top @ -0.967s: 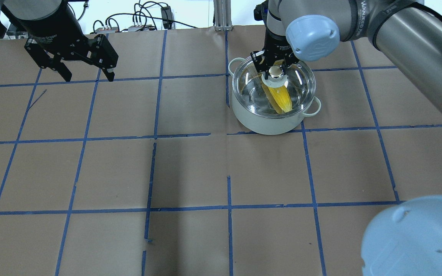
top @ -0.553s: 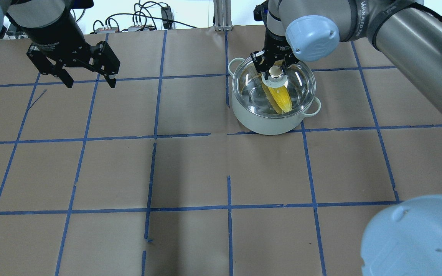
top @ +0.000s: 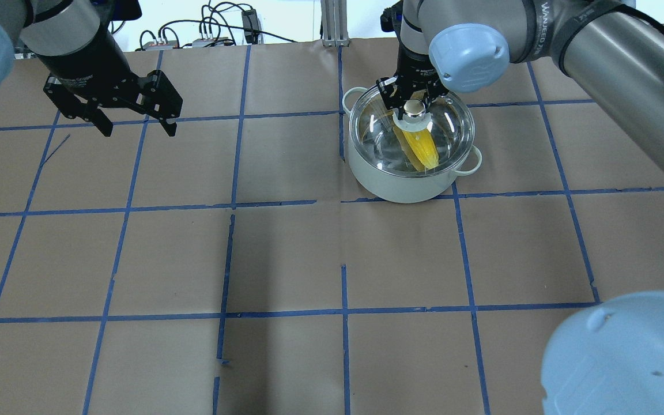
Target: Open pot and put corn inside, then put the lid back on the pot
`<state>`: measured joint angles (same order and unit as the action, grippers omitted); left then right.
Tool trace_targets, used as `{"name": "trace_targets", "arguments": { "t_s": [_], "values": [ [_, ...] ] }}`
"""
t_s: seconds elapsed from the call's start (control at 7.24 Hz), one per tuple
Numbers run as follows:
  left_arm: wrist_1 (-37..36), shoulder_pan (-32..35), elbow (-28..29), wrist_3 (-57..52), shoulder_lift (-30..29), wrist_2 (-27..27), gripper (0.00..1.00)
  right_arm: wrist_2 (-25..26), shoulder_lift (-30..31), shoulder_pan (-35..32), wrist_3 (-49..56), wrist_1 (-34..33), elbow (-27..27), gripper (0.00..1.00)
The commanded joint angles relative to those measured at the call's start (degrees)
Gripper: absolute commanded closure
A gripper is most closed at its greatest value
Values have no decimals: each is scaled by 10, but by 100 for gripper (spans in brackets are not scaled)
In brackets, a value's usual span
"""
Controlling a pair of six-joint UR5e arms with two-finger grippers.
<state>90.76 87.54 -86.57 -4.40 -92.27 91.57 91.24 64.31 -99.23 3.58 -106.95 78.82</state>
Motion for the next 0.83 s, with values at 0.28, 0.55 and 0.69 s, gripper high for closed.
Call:
{"name": "trace_targets", "arguments": {
  "t_s": [0.28, 0.55, 0.69],
  "values": [
    [-13, 0, 11, 14, -5, 0, 0, 1, -6, 0, 1, -5, -14, 69],
    [0, -1, 13, 18, -5, 1, 0, 1, -8, 0, 1, -5, -14, 69],
    [1, -1, 13, 18, -5, 1, 0, 1, -9, 0, 1, -5, -13, 69]
  ]
}}
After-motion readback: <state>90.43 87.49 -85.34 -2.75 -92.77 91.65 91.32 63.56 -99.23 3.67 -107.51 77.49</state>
